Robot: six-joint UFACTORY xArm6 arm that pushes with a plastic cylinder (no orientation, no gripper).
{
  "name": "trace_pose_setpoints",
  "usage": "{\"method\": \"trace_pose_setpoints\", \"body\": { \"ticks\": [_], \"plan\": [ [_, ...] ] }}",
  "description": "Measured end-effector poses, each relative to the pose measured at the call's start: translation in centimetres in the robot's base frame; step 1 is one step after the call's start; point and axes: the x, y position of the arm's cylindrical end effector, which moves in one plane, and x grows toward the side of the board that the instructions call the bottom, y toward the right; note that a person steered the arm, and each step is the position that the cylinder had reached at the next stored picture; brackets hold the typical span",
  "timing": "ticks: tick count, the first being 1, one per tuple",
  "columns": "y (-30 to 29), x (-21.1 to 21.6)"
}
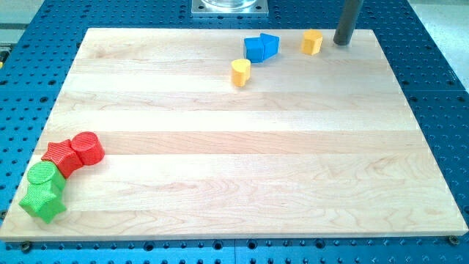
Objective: Move the hexagon parallel to the green circle
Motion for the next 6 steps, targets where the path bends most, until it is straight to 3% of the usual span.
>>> {"method": "trace_pose_setpoints", "body": {
  "ticks": [1, 2, 3, 4, 5, 6],
  "plan": [
    [-13.4, 4.8],
    [-15.2, 5.4],
    [-9.8, 1.5],
    [-16.7, 0.3],
    [-25.7, 4.6],
    [-29.1, 9.0]
  ]
}}
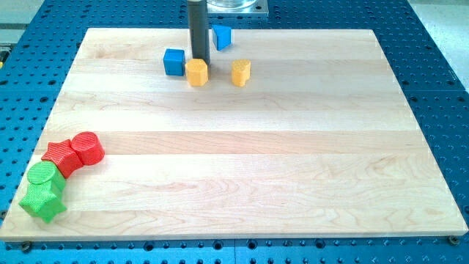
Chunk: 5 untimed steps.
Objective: Move the hexagon parallel to the green circle
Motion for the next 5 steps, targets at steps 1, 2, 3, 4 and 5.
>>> {"method": "trace_pose_setpoints", "body": {
  "ticks": [1, 2, 3, 4, 5],
  "plan": [
    [-1.0, 6.5],
    [-1.1, 12.0],
    [-0.1, 11.7],
    [3.6, 9.6],
    [-0.8, 17.5]
  ]
}}
